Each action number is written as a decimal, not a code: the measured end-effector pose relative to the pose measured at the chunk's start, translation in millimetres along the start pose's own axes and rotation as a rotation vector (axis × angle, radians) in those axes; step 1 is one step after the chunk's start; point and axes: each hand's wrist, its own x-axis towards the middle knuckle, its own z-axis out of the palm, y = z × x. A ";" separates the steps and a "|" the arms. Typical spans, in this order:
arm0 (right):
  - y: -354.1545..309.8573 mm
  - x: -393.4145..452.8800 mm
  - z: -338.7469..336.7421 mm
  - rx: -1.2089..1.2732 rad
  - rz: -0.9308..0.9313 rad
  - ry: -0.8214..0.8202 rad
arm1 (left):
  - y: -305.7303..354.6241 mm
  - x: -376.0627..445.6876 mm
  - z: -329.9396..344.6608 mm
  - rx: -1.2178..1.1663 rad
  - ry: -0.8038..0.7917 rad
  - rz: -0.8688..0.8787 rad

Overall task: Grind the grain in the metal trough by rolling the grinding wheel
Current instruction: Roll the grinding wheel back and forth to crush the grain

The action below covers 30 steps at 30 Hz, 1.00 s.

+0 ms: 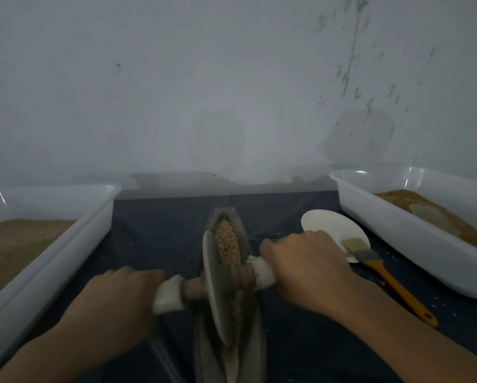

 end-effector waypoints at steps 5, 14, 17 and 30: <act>17.9 53.2 31.3 -0.029 0.137 -0.002 | 2.0 65.1 10.8 0.114 0.170 -0.057; -7.0 1.2 -9.7 0.074 0.035 -0.089 | 1.5 19.3 8.3 0.007 0.014 -0.002; -12.7 -16.6 -23.4 0.117 0.017 -0.115 | 0.4 -2.6 0.3 -0.022 0.004 -0.012; 9.4 44.1 42.3 0.099 0.222 0.003 | 23.7 68.0 -7.3 0.237 0.197 -0.005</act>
